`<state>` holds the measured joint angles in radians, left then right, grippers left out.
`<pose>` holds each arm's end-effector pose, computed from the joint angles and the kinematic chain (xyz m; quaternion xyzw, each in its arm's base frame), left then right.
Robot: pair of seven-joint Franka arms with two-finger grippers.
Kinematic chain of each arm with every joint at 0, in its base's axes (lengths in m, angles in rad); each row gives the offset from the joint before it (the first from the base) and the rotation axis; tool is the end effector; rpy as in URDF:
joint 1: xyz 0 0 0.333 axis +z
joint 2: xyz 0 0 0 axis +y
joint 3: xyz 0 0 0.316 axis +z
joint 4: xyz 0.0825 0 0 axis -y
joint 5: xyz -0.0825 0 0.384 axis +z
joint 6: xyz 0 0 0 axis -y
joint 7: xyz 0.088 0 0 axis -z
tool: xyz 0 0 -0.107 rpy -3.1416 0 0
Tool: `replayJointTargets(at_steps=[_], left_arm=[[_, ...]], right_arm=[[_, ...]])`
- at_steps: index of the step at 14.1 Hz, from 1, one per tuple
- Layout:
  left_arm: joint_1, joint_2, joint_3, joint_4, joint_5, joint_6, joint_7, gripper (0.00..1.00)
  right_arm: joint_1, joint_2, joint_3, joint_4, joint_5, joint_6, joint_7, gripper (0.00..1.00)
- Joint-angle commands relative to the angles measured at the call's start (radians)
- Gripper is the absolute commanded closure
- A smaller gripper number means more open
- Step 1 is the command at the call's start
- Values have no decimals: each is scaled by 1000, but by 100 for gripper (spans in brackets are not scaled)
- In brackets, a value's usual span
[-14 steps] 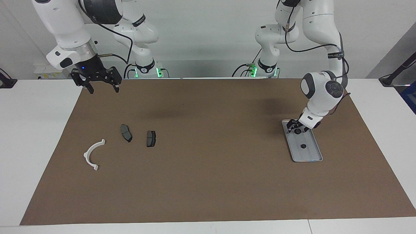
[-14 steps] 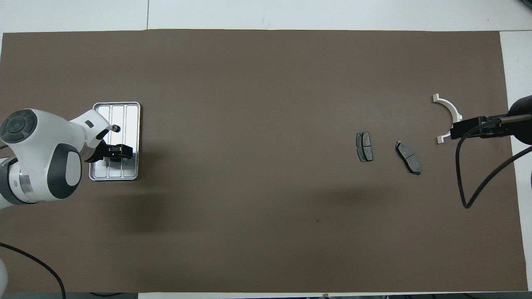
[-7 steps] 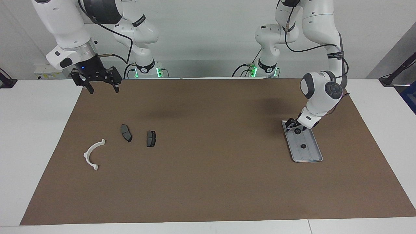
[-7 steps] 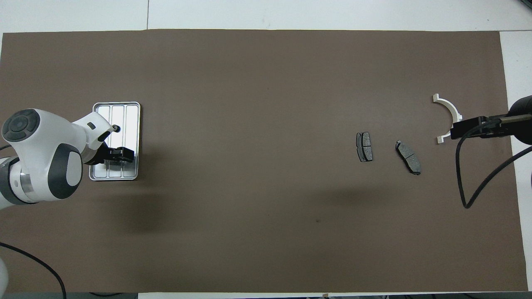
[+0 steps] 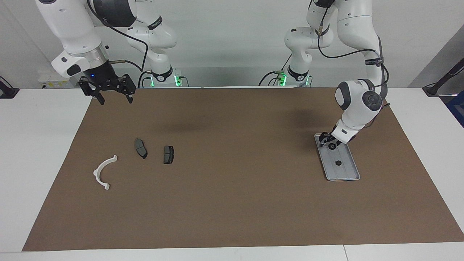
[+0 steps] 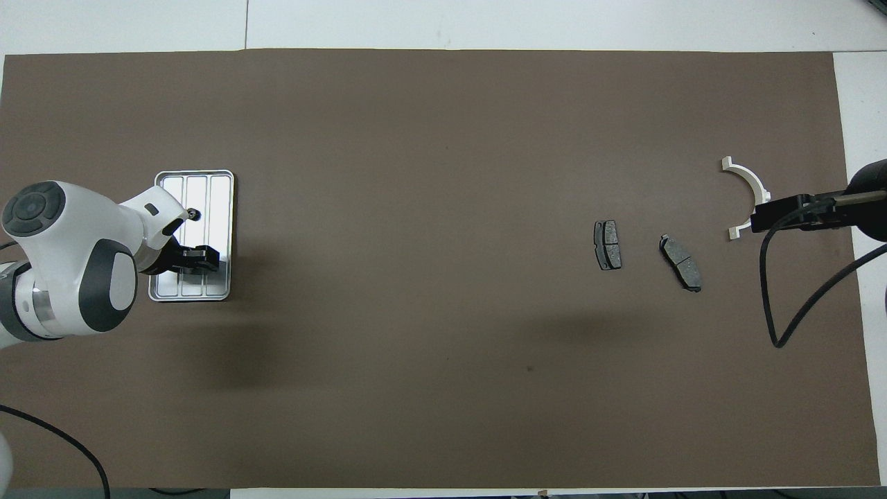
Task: Place bearing gear from tray to pile
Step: 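Lift the bearing with the left gripper and carry it to the table center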
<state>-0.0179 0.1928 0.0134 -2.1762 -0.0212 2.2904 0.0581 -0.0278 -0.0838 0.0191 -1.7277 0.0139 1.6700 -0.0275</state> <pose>0.5480 -0.0030 0.2964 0.9989 -0.0241 -0.0391 0.0075 0.5355 -0.0029 0.6044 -0.9999 -0.0088 -0.0132 0.0059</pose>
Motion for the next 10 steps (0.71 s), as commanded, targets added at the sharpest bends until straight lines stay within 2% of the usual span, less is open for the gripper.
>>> replayJointTargets(at_steps=[1, 4, 5, 8, 10], left_arm=[[-4, -7, 2, 13, 10, 12, 8, 58], [-5, -4, 2, 38, 10, 1, 6, 94], [-5, -4, 2, 41, 10, 1, 6, 100], [-5, -6, 2, 100, 10, -47, 6, 100], [-10, -6, -1, 217, 9, -167, -15, 100]], right_arm=[[-7, -20, 7, -24, -6, 22, 6, 0], [-7, -20, 7, -24, -6, 24, 9, 0], [-7, -20, 7, -24, -6, 24, 9, 0], [-7, -20, 7, -24, -6, 24, 11, 0], [-6, -20, 7, -24, -6, 24, 12, 0]])
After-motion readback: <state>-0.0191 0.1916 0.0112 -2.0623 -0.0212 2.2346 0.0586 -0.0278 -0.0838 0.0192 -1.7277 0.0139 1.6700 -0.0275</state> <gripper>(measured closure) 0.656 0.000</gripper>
